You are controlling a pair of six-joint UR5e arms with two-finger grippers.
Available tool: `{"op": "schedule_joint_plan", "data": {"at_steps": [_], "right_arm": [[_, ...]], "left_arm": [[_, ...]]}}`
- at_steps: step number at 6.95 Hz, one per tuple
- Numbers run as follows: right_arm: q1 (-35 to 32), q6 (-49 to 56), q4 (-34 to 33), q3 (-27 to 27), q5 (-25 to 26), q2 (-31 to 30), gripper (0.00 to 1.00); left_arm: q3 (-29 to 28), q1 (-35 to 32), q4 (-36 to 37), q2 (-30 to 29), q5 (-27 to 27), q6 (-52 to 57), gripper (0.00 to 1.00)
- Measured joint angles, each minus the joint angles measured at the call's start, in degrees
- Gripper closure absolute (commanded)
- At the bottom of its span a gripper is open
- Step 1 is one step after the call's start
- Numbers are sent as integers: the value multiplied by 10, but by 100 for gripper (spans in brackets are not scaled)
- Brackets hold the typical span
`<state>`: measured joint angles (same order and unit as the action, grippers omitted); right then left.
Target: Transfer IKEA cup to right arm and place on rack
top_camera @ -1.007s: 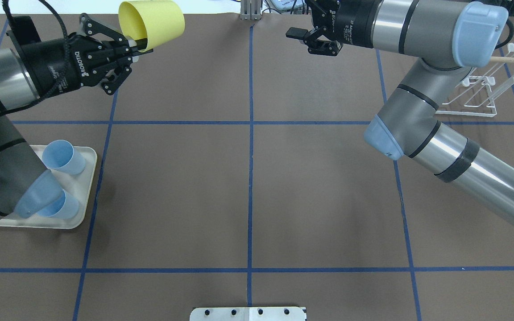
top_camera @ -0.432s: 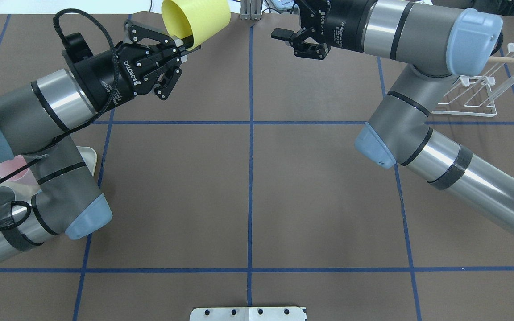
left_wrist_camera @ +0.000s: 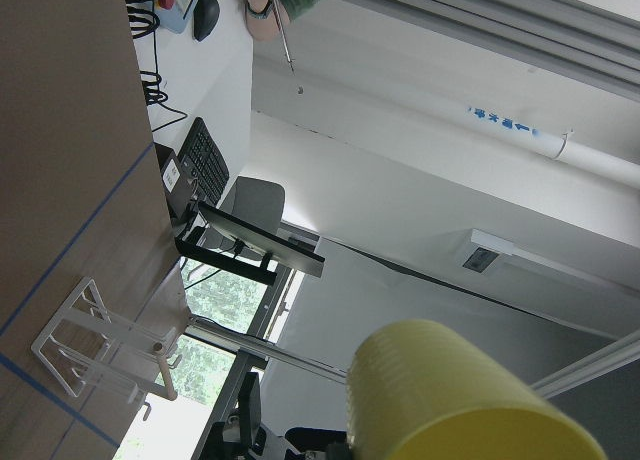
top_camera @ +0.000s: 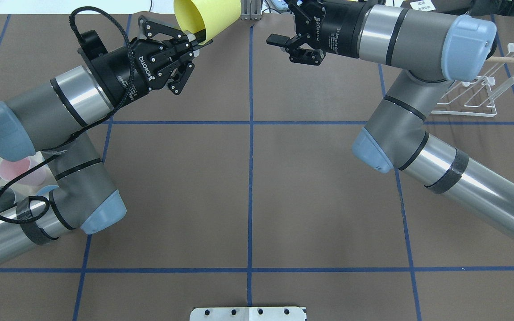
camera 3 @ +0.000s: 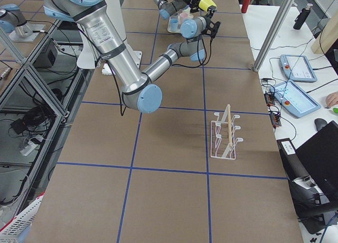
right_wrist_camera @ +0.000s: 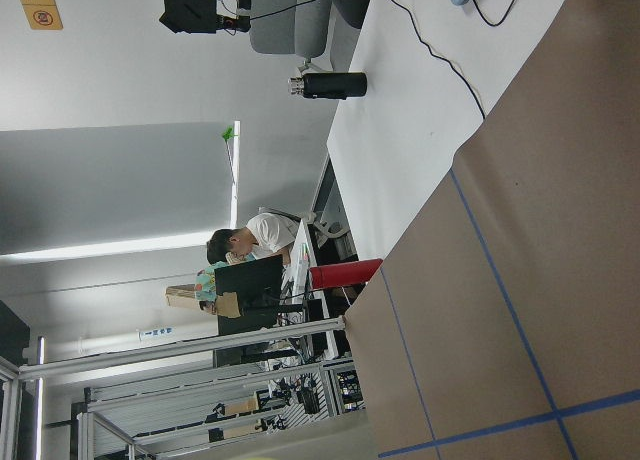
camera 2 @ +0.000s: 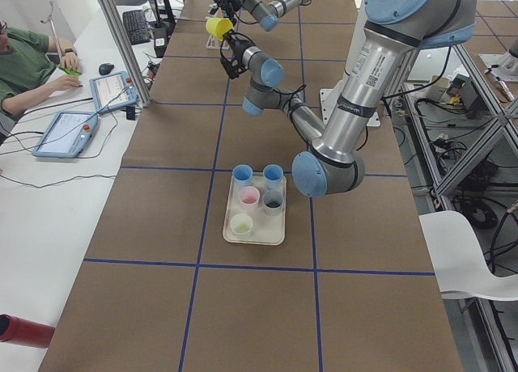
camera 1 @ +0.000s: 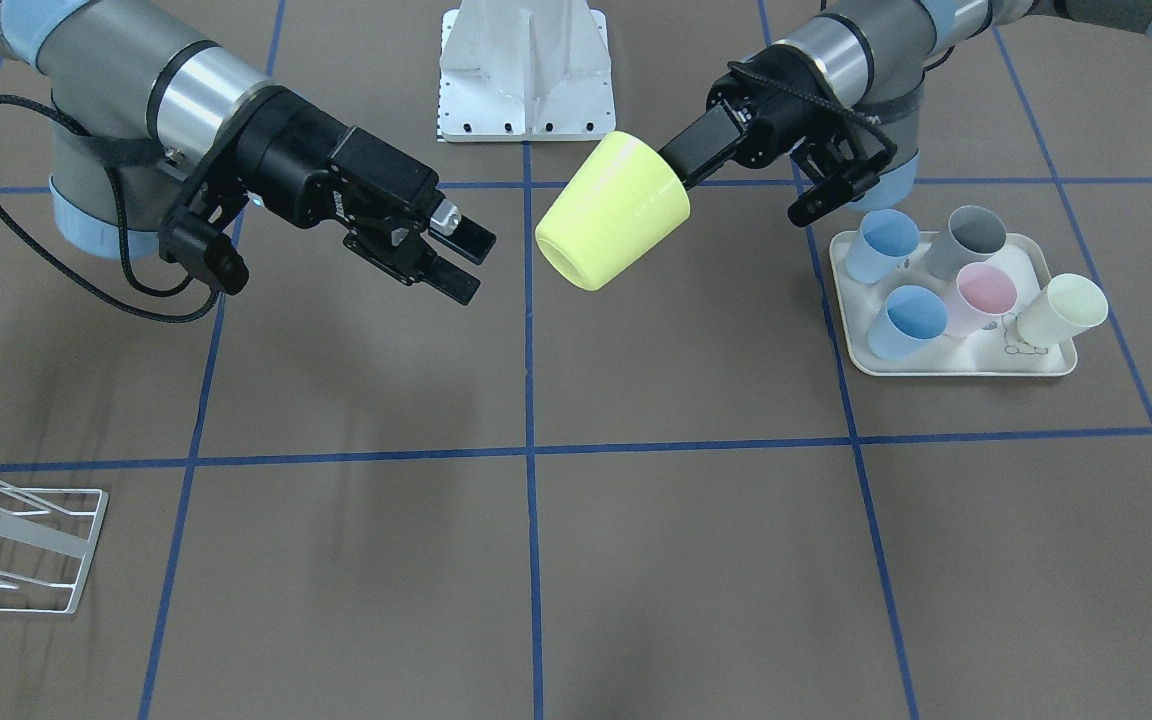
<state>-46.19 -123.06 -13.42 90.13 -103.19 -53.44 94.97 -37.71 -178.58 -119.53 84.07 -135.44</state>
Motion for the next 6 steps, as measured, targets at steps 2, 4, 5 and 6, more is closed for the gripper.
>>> {"op": "schedule_joint_plan", "data": {"at_steps": [2,4,5,6], "right_arm": [[2,-4,2,0,6,0,0],[4,-6,3,0,11,0,0],[6,-6,3,0,14,0,0],[7,-6,3,0,18,0,0]], "left_arm": [[-5,12,-3,-6,-7,1,100],[-8,33,-4,-13,-26,1,100],[-9,39,-4,-15,-32,1,100],[-12,44,-4,-18,-35,1,100]]}}
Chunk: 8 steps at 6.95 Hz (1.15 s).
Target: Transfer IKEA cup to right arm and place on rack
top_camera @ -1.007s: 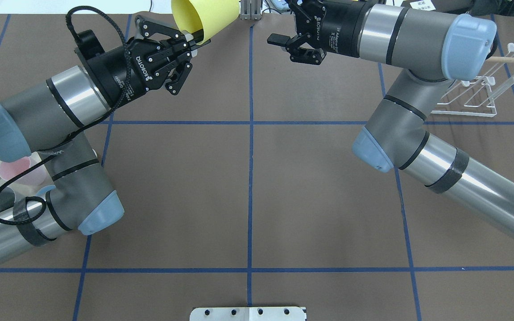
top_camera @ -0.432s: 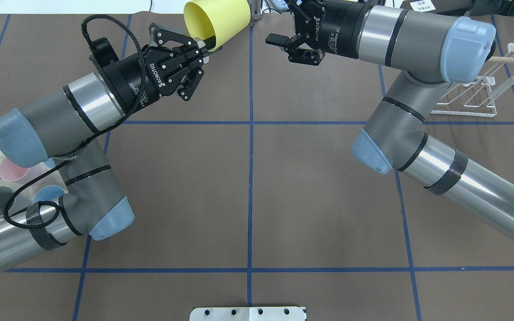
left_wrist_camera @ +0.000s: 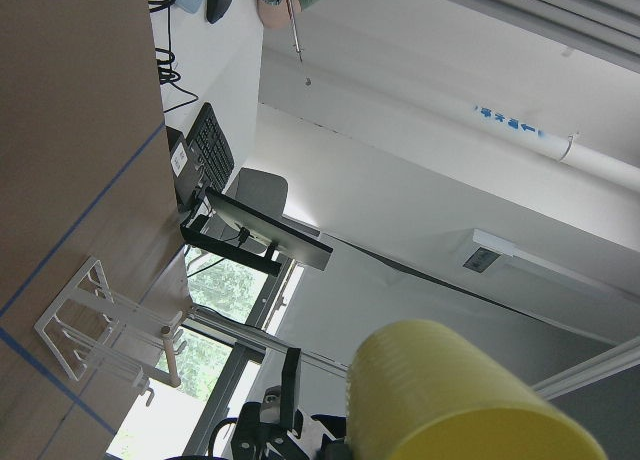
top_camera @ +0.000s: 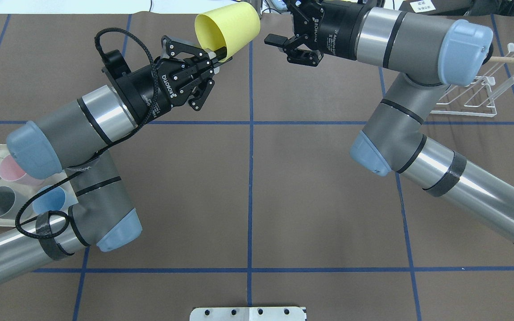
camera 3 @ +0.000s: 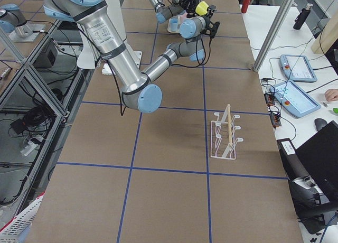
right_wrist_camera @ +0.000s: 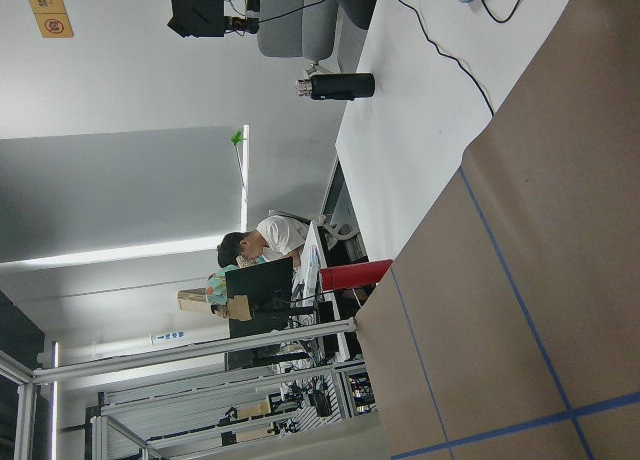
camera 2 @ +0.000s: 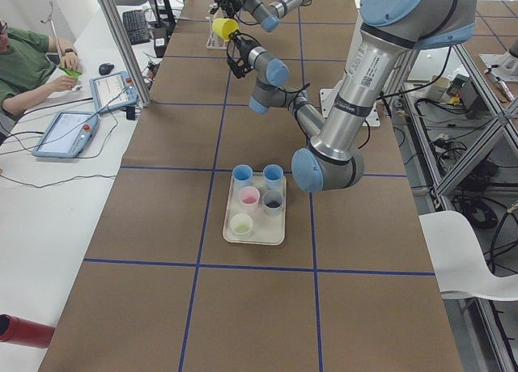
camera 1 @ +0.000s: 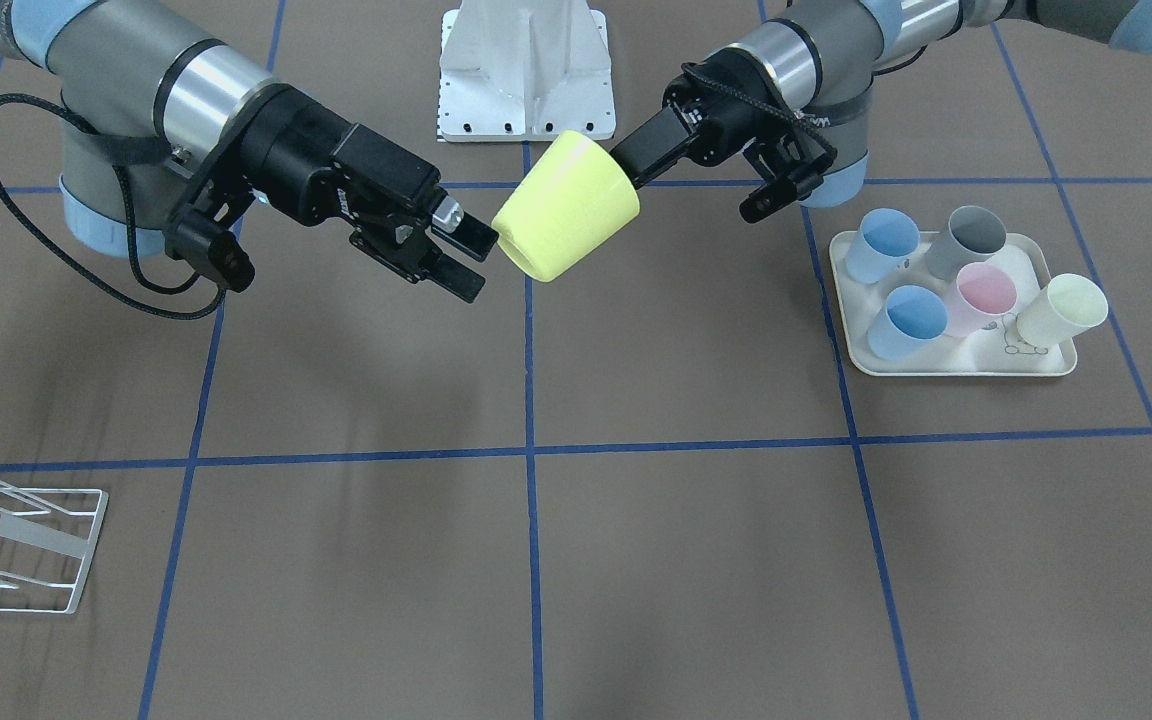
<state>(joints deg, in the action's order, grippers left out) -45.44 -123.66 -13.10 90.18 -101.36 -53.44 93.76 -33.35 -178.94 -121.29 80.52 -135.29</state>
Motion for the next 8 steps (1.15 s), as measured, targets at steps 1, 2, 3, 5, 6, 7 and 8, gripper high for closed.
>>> {"op": "schedule_joint_plan", "data": {"at_steps": [1,2,3,5,6,7,8], "right_arm": [[3,0,0,0,5,0,0],[4,0,0,0,7,0,0],[5,0,0,0,9,0,0],[5,1,0,0,9,-1,0],[6,0,0,0,9,-1,0],[6,0,0,0,9,-1,0],[6,0,0,0,9,-1,0]], "left_arm": [[-6,3,0,-6,-3,0,100],[-11,4,0,-11,-5,0,100],[-18,5,0,-20,-7,0,100],[-37,6,1,-40,-13,0,100],[-41,6,1,-45,-14,0,100],[-46,6,2,-48,-14,0,100],[-52,6,2,-53,-15,0,100]]}}
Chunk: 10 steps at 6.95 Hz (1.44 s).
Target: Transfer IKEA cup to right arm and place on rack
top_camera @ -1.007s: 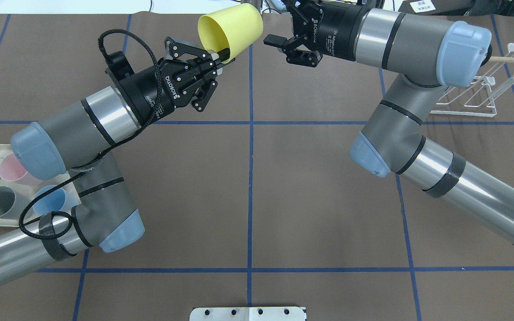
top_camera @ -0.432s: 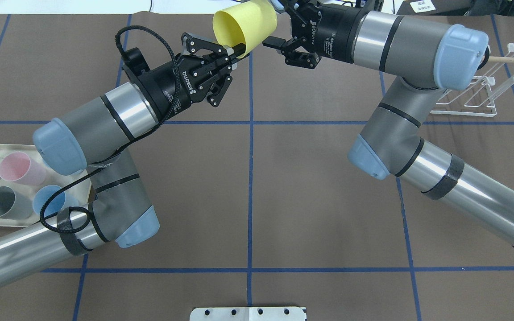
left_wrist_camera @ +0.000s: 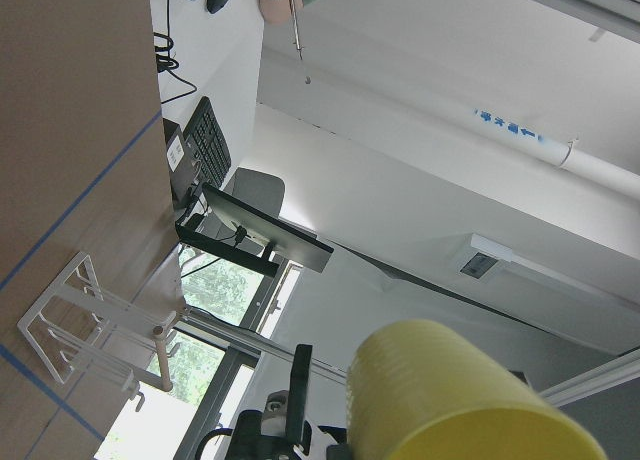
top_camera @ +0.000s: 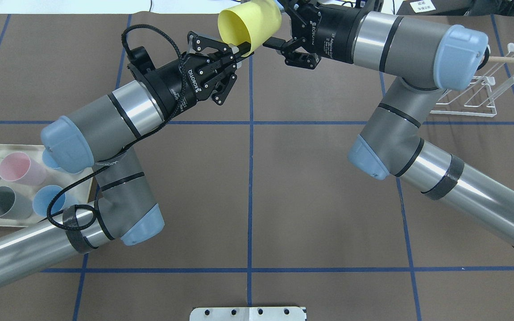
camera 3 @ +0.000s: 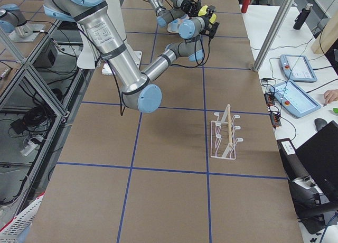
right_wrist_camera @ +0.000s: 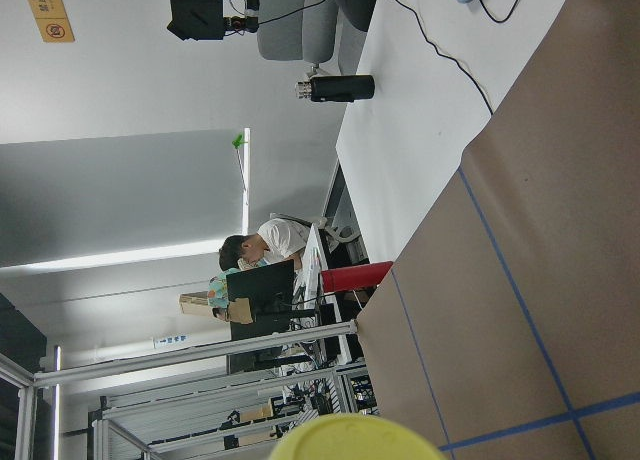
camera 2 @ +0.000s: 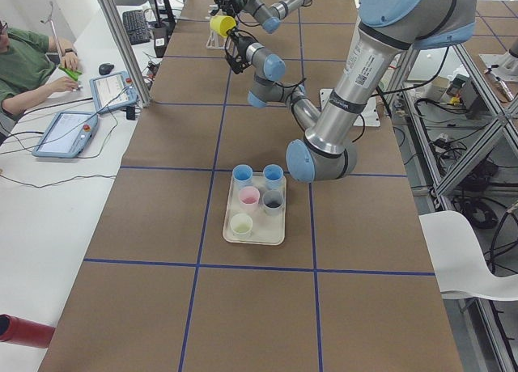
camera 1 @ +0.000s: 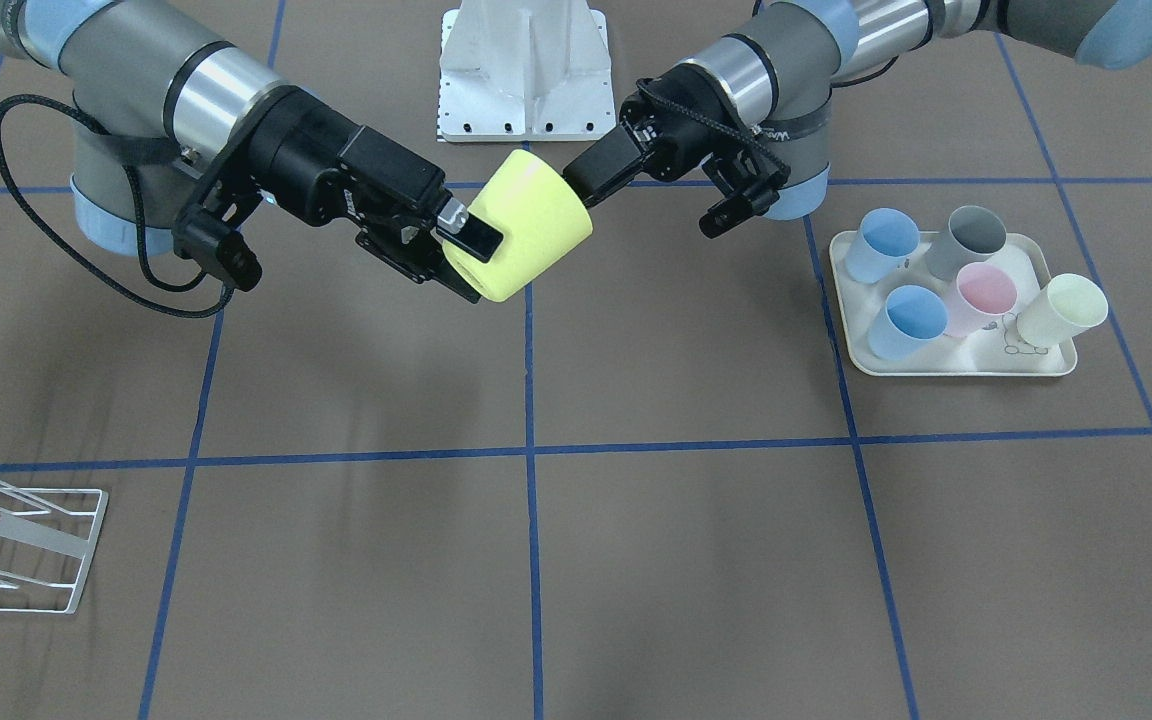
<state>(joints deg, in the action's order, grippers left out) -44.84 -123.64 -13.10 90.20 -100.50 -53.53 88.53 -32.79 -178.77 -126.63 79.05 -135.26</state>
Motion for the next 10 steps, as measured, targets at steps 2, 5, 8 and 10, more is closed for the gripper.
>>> {"op": "schedule_joint_plan", "data": {"at_steps": [2,5,8,10], "right_arm": [[0,1,0,0,0,0,1],[0,1,0,-1,0,0,90],[-1,2,0,-1,-1,-1,100],[-7,8,0,-2,-1,-4,100]], "left_arm": [[-13,0,0,-13,-3,0,100],[-18,0,2,-17,-4,0,73],[-21,-2,2,-14,-5,5,0],[-23,-6,2,-12,-5,7,0]]}}
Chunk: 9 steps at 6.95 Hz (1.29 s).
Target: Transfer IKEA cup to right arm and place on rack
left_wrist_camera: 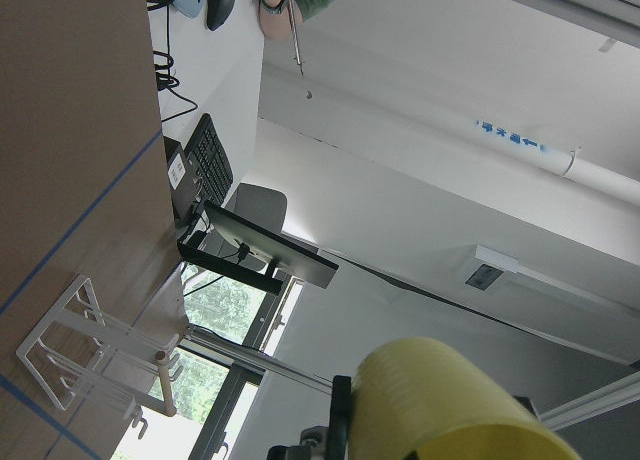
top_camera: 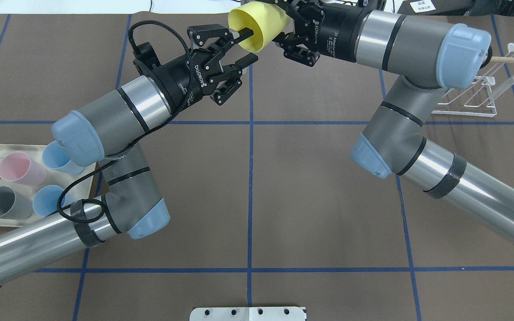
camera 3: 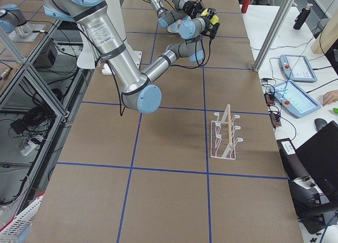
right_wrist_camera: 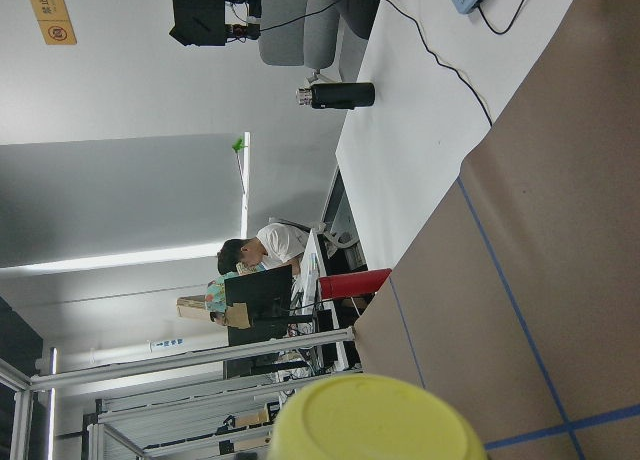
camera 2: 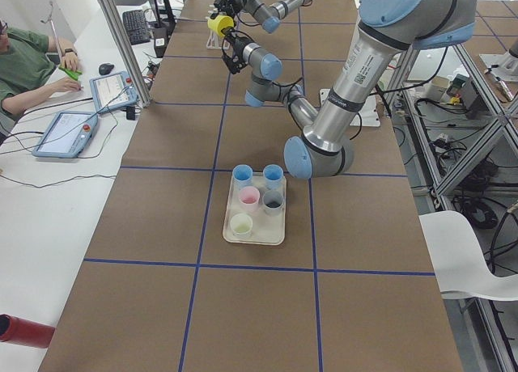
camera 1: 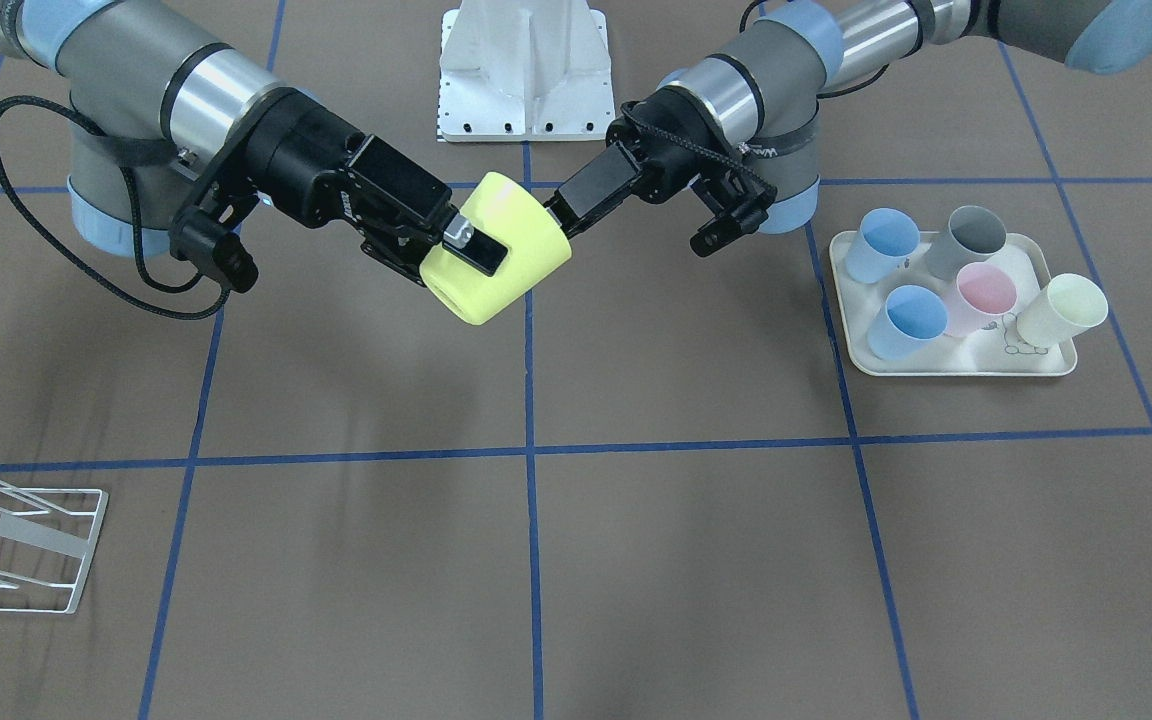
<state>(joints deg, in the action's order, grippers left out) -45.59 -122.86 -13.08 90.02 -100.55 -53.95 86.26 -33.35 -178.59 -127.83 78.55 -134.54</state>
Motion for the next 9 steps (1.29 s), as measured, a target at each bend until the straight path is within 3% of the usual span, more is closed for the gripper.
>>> {"op": "schedule_joint_plan", "data": {"at_steps": [4,7,9], "right_arm": [[-47,65,-7,-6,1,-24,100],[-110,243,-92,-3,-3,-67,100],[-157,375,-125,8,3,-130,100]], "left_arm": [[1,-4,-3,8,2,5,0],[10,-5,2,42,7,111,0],[45,-6,31,78,17,177,0]]}}
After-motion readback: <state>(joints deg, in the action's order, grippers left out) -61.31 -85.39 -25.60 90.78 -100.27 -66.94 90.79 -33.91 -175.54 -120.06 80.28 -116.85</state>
